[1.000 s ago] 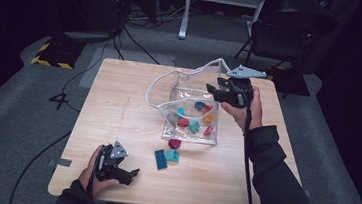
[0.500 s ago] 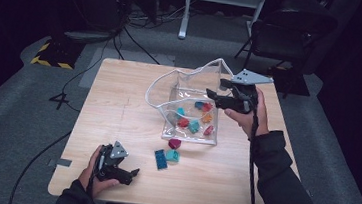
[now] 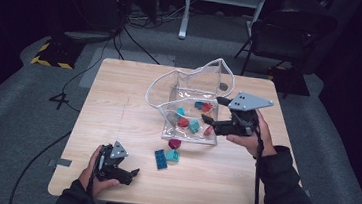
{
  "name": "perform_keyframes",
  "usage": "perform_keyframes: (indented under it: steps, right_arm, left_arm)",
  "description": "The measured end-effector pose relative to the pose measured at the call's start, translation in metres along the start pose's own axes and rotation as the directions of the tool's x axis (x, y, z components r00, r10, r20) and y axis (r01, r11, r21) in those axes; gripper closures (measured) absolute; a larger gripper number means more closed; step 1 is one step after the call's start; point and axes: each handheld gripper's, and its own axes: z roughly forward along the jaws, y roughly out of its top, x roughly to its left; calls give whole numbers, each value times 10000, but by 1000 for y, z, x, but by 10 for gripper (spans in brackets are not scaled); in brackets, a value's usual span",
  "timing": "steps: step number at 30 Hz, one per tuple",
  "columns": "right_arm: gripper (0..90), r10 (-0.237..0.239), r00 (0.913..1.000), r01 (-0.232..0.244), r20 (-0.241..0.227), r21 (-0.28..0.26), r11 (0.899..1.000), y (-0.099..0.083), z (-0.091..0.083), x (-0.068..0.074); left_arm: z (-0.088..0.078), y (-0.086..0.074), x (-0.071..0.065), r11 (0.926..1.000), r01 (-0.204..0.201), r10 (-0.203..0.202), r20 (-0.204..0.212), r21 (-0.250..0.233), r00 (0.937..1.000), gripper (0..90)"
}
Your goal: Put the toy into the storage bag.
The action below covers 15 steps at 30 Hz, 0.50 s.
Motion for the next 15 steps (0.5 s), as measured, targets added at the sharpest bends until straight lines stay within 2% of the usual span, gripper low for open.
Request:
perform_keyframes:
  steps: [9,11,14,15]
  right_arm:
    - [258,-301,9977,318,-613,268,9991,-36,10,29]
    - [264,-109,9942,129,-1074,178,9998,-46,15,36]
    - [271,-165,9880,220,-1536,337,9992,-61,26,49]
    - [275,-176,9830,264,-1827,458,9986,-68,32,54]
  left_arm:
    - [0,0,0,10000,1,-1,1,-2,10000,2]
    - [0,0,0,10000,40,-40,25,0,10000,2]
    - [0,0,0,10000,1,-1,3,0,10000,2]
    - [0,0,0,10000,1,-1,4,-1,10000,2]
